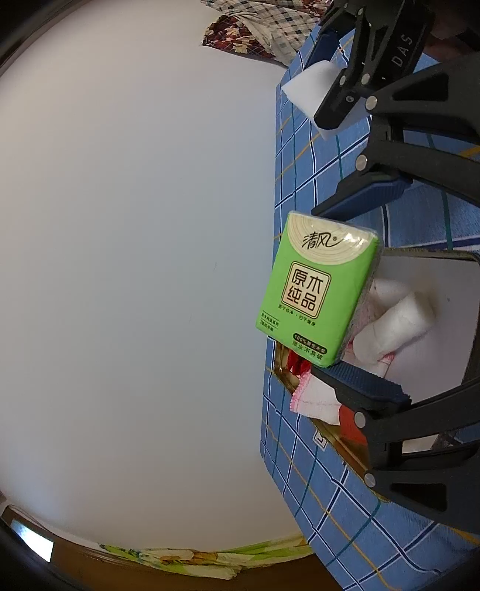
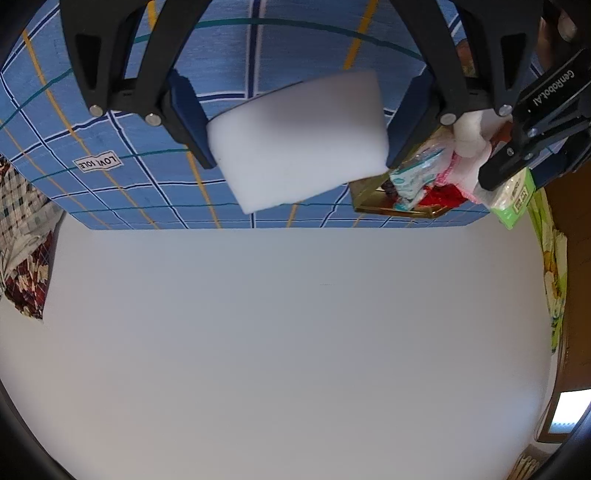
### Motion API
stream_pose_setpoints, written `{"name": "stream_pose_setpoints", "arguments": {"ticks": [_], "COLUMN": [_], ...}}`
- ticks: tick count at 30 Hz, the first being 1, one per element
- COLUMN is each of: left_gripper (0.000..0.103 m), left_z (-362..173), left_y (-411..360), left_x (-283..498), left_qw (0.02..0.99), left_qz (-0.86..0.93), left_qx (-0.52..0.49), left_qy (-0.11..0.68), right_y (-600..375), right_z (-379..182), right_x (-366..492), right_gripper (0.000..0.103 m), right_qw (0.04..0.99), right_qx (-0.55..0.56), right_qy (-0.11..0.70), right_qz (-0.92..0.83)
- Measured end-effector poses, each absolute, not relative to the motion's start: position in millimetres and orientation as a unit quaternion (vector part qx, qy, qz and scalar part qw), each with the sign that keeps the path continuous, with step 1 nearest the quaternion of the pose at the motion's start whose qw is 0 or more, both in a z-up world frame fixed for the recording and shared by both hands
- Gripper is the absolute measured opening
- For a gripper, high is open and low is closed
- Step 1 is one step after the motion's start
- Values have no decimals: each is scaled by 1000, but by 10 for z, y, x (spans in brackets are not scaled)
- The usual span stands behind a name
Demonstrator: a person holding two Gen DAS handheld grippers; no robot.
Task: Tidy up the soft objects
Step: 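Carry the green tissue pack and white sponge block over the tin tray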
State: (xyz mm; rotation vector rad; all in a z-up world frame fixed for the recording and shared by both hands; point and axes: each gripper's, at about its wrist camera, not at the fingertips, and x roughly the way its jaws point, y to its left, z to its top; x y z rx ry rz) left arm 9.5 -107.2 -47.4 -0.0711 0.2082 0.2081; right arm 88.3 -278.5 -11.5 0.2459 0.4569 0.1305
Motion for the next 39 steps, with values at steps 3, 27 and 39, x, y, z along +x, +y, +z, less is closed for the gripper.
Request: {"name": "stream_pose_setpoints", "arguments": {"ticks": [3,27,39], "left_gripper": [77,77,77], "left_z": [-461,-68,90], "left_y": [-1051,-631,-673], "left_x": [56,-288,-130], "left_qw": [988,982,976], "left_qz": [106,149,160], "left_qx": [-38,-58,-30], "left_qy": [104,99,144], "right_y": [-2728,-2348,-2088], "right_z": [-95,251,506], "right_x": [882,1115,1286], "right_gripper": [91,91,91], "right_qw": [965,961,958], "right_qx": [119,126,111], "right_qy": [224,193,190], "right_qz": [71,151,185]}}
